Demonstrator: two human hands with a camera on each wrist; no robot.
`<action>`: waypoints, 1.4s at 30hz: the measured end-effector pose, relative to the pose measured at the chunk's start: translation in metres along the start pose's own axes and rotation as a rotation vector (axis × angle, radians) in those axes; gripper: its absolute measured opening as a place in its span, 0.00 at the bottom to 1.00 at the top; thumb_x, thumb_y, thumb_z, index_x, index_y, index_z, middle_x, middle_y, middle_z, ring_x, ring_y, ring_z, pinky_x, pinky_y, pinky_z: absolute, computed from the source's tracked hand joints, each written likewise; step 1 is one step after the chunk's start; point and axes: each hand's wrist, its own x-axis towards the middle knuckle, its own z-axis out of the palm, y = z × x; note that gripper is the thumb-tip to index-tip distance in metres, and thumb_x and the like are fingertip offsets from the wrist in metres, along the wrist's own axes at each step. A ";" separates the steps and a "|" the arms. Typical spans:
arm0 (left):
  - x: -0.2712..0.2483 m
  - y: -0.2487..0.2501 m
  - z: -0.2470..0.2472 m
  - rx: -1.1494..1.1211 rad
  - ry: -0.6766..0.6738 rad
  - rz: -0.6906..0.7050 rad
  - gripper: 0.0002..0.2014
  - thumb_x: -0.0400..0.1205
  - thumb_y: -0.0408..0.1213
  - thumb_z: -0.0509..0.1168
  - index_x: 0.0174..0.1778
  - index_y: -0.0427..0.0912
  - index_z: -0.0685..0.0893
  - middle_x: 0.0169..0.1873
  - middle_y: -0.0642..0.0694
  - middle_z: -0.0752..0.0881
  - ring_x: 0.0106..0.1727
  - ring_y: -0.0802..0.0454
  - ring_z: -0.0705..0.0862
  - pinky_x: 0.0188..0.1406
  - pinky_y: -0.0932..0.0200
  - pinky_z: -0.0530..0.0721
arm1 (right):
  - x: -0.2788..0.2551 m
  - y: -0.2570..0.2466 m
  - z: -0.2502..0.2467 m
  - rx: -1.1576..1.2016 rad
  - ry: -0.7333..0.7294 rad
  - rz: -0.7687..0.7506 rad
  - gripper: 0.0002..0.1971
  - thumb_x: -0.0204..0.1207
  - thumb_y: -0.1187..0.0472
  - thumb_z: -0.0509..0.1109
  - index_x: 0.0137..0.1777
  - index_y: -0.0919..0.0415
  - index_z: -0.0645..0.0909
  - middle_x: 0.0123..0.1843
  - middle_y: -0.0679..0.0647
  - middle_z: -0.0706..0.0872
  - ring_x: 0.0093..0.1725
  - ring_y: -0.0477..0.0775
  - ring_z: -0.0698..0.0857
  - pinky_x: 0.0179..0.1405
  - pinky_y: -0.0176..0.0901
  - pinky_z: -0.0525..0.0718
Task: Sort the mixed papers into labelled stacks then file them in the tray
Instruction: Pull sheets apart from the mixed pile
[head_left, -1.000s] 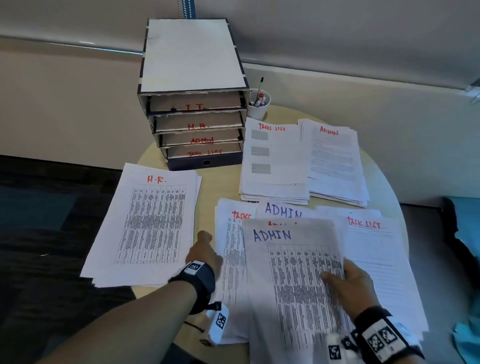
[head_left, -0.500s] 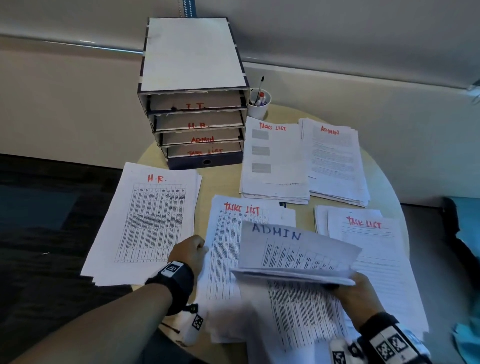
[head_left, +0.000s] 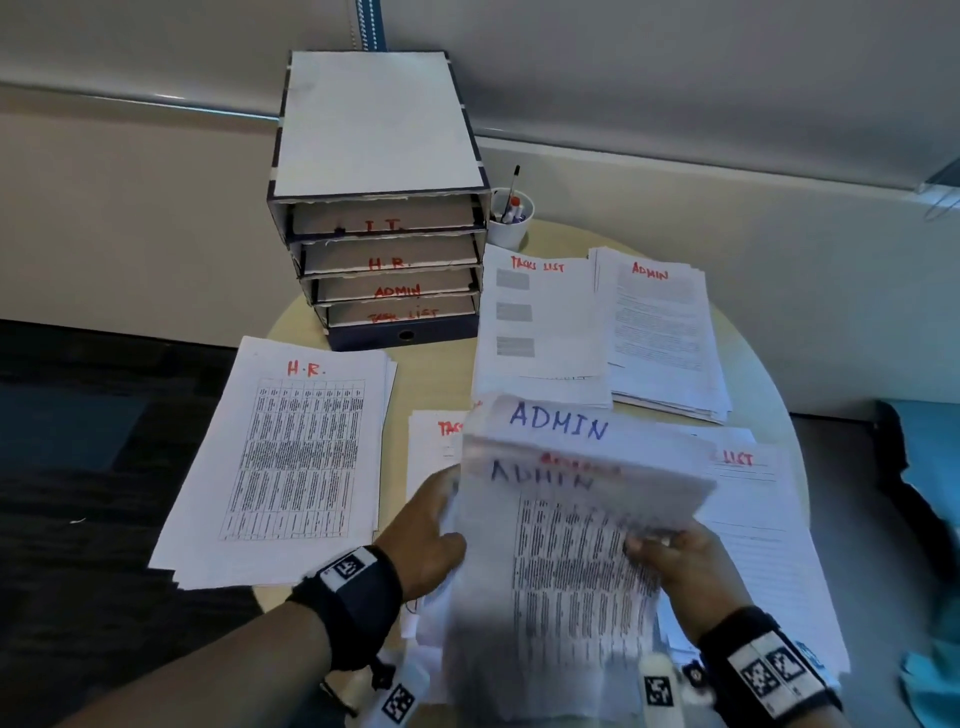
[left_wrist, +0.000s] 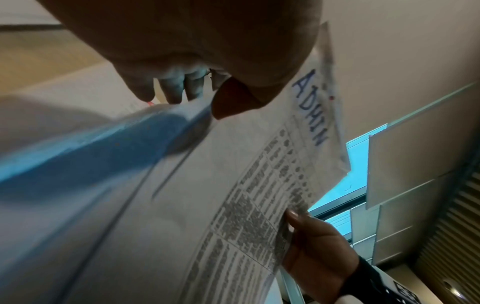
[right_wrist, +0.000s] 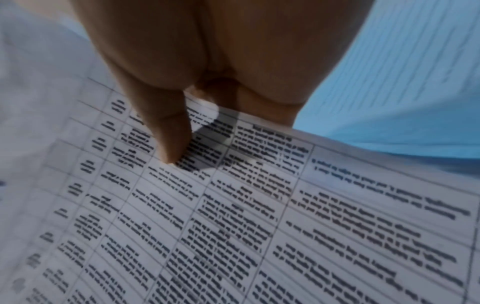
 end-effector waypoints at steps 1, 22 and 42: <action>0.002 0.005 0.003 -0.035 -0.007 -0.005 0.39 0.69 0.24 0.60 0.77 0.56 0.69 0.71 0.59 0.78 0.73 0.66 0.74 0.75 0.58 0.73 | 0.003 -0.003 0.003 0.032 -0.005 -0.002 0.12 0.71 0.79 0.73 0.52 0.67 0.87 0.46 0.58 0.94 0.46 0.56 0.92 0.41 0.40 0.88; -0.004 0.052 -0.030 -0.136 0.213 -0.057 0.06 0.81 0.34 0.61 0.50 0.46 0.80 0.42 0.49 0.90 0.43 0.53 0.86 0.45 0.54 0.85 | -0.002 -0.078 0.047 0.415 -0.093 0.012 0.14 0.85 0.73 0.60 0.66 0.64 0.79 0.58 0.66 0.90 0.58 0.68 0.90 0.55 0.67 0.88; -0.016 0.183 -0.026 1.241 0.161 0.465 0.05 0.77 0.44 0.62 0.39 0.56 0.71 0.28 0.55 0.77 0.28 0.53 0.79 0.34 0.57 0.67 | -0.045 -0.178 0.069 -1.400 -0.244 -0.488 0.06 0.77 0.58 0.62 0.48 0.53 0.81 0.49 0.52 0.88 0.53 0.59 0.86 0.44 0.42 0.78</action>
